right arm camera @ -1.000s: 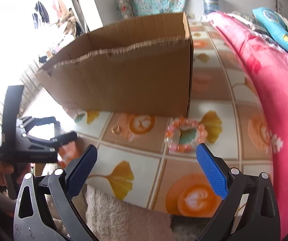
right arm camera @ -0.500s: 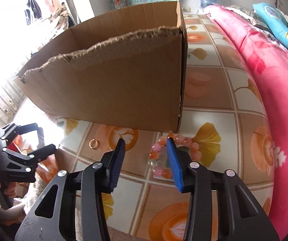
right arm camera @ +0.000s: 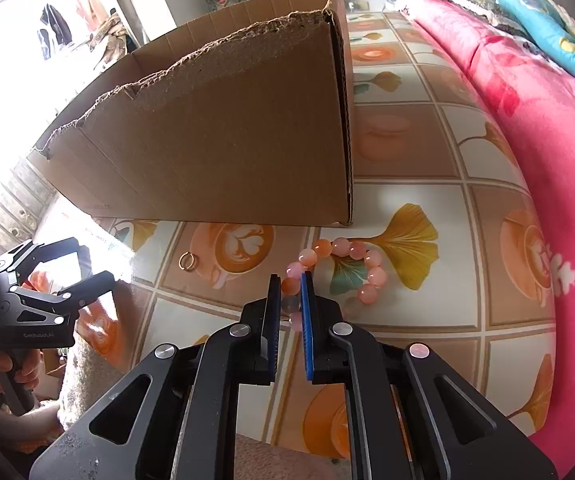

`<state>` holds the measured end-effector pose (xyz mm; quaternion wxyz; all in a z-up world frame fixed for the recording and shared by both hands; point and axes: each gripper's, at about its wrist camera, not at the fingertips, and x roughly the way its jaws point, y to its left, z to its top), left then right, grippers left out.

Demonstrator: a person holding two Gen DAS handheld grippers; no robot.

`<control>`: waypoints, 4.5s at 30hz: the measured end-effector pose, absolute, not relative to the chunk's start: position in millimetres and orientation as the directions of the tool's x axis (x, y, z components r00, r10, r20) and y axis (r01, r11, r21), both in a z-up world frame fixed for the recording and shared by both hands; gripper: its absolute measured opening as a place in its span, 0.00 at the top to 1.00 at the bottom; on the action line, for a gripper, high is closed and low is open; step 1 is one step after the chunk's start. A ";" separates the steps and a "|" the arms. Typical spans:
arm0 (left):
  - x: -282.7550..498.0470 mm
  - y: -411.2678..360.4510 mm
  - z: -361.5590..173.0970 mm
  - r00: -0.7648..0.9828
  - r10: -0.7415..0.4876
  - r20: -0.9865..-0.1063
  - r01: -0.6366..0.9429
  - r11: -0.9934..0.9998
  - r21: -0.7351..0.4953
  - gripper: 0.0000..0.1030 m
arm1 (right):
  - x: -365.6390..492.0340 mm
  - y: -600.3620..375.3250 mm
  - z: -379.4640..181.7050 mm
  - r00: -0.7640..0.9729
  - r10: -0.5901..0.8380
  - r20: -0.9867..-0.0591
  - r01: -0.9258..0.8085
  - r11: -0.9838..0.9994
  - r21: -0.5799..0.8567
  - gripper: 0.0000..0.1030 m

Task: Organize jewelry
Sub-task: 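Lower the left tool onto the small gold ring and close it while the right tool holds the bracelet, then lift the bracelet with the right tool while the left tool lifts the ring toward the box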

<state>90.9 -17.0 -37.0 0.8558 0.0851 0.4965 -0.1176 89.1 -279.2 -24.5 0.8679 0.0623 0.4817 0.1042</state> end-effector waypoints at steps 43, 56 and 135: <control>72.9 -116.3 -26.3 0.424 -0.429 -0.797 0.648 0.759 -0.064 0.86 | 87.4 -322.3 -25.5 0.519 0.339 -0.784 -0.100 0.936 0.338 0.92; 69.6 -111.8 -20.5 0.433 -0.461 -0.775 0.691 0.722 -0.043 0.86 | 89.0 -324.5 -25.9 0.522 0.342 -0.781 -0.104 0.935 0.340 0.92; 81.1 -144.0 -23.5 0.461 -0.317 -0.829 0.576 0.818 0.008 0.89 | 100.9 -308.4 -21.8 0.516 0.295 -0.804 -0.022 0.943 0.332 0.93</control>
